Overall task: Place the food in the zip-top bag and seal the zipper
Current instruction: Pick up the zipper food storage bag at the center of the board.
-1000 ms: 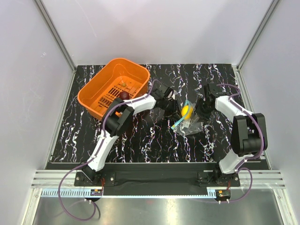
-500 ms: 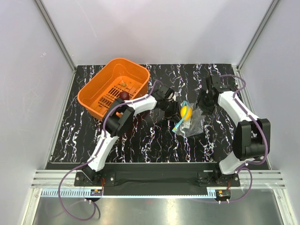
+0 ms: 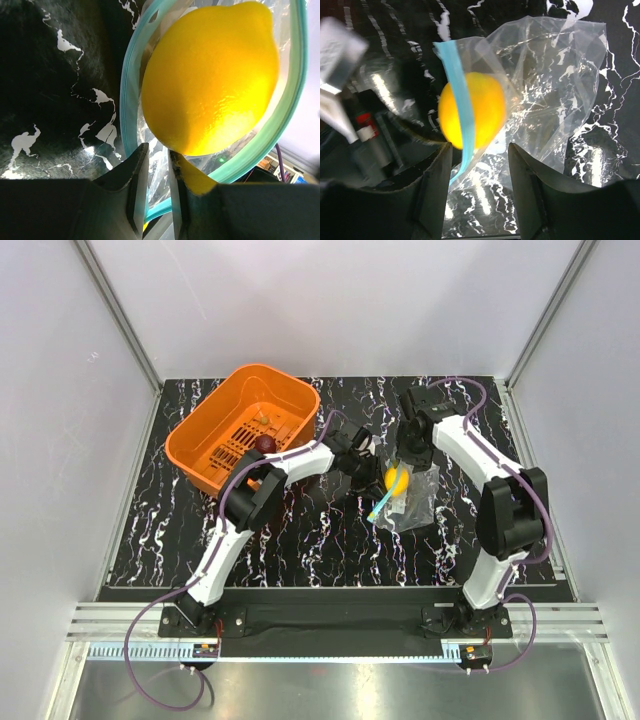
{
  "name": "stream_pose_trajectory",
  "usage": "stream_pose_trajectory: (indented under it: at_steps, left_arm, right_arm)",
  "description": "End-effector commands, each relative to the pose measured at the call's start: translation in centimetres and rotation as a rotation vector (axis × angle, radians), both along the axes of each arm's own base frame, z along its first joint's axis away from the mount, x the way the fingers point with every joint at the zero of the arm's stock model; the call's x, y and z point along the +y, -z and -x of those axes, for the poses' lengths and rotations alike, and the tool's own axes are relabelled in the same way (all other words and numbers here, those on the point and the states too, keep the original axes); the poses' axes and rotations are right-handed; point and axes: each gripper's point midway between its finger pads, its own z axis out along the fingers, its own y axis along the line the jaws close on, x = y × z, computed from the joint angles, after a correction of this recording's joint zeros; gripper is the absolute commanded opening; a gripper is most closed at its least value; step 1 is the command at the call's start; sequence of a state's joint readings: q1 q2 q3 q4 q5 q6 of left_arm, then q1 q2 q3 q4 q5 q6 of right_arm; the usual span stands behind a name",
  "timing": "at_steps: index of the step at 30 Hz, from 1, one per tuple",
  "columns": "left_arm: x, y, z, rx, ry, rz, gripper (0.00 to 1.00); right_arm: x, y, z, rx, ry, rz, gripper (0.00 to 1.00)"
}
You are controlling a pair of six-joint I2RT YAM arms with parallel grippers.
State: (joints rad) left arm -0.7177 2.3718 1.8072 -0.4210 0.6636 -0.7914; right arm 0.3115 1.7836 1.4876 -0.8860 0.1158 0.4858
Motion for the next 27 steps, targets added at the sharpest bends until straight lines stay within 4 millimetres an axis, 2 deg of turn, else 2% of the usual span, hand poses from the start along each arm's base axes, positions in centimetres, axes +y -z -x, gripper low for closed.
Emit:
stream_pose_trajectory:
  at_steps: [1, 5, 8, 9, 12, 16, 19, 23, 27]
  left_arm:
    - [-0.7, -3.9, -0.8, -0.066, 0.019, 0.082, 0.25]
    - [-0.8, -4.1, -1.0, -0.067, 0.015, 0.085, 0.25]
    - [-0.8, -4.0, -1.0, -0.065, 0.015, 0.086, 0.25]
    - [-0.9, -4.1, -1.1, -0.072, 0.015, 0.089, 0.25]
    - [-1.1, -4.1, -1.2, -0.071, 0.017, 0.097, 0.24]
    - [-1.8, -5.0, -1.6, -0.09, 0.026, 0.136, 0.23]
    - [-2.4, -5.8, -1.8, -0.093, 0.039, 0.187, 0.22]
    - [-3.0, -7.0, -1.8, -0.093, 0.047, 0.234, 0.2]
    - [-2.8, -8.5, -1.8, -0.121, 0.053, 0.251, 0.2]
  right_arm:
    - [-0.8, 0.2, -0.7, -0.001, 0.002, 0.059, 0.55]
    - [-0.8, 1.3, -1.0, 0.029, -0.006, 0.076, 0.53]
    - [-0.5, 1.7, -1.1, 0.032, -0.013, 0.067, 0.46]
    - [-0.2, 1.5, -1.1, 0.025, -0.017, 0.061, 0.37]
    - [0.1, 1.3, -1.2, 0.024, -0.029, 0.061, 0.21]
    - [0.7, 0.6, -1.2, 0.006, -0.044, 0.037, 0.07]
    - [1.6, -0.1, -1.3, -0.014, -0.067, -0.017, 0.01]
    - [3.1, -1.4, -1.2, -0.062, -0.11, -0.107, 0.0]
    - [5.2, -4.2, -1.2, -0.127, -0.157, -0.236, 0.0]
